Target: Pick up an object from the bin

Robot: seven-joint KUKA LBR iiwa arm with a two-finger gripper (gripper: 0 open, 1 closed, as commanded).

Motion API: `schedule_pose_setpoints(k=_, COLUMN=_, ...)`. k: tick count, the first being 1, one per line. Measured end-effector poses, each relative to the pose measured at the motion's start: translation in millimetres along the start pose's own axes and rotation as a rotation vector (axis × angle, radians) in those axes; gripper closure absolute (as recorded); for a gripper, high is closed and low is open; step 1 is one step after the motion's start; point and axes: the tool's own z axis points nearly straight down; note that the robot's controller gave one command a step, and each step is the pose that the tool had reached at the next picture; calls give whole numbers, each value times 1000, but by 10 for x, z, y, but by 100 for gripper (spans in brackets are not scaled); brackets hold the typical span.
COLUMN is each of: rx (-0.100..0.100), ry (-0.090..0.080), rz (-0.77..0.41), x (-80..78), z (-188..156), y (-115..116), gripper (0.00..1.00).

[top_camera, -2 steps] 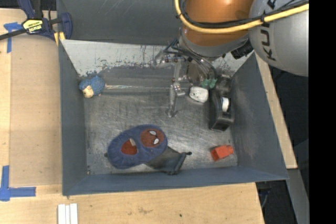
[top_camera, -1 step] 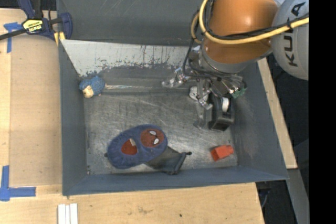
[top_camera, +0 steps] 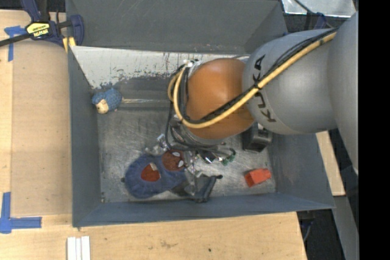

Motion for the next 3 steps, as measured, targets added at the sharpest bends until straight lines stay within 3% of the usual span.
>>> schedule_pose_setpoints(k=1, rx=11, ry=-7, rz=-108, x=-1, z=177, y=-1059, gripper=0)
schedule_pose_setpoints(k=2, rx=6, ry=-13, rz=-201, x=-476, z=-454, y=66, gripper=0)
schedule_pose_setpoints(k=3, rx=7, ry=-10, rz=2, x=-362, z=-530, y=-120, gripper=0)
